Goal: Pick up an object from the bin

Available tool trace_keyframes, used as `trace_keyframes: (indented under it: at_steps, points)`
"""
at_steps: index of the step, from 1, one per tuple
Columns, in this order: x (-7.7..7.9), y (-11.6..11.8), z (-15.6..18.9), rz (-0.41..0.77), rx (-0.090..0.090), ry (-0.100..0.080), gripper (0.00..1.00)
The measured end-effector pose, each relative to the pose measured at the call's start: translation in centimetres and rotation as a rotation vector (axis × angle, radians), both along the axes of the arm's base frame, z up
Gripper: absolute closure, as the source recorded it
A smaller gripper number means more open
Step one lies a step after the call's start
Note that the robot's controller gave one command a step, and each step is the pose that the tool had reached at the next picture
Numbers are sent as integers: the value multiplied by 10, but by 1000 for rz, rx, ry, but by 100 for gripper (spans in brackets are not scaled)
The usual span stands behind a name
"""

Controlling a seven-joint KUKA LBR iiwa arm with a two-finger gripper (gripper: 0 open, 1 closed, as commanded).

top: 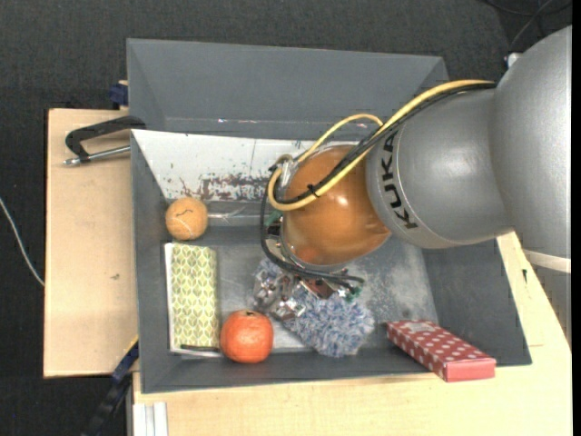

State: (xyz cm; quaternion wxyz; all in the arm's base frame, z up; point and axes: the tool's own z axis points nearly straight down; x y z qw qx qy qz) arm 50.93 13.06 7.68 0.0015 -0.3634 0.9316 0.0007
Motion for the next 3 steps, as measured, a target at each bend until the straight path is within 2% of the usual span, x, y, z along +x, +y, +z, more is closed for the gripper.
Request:
trace_keyframes:
  at_steps: [1,2,3]
  points:
    - [0,0,0,0,0,0,100]
    - [-9,-54,134,-128,0,3,0]
    - [-8,-68,172,-163,0,-8,0]
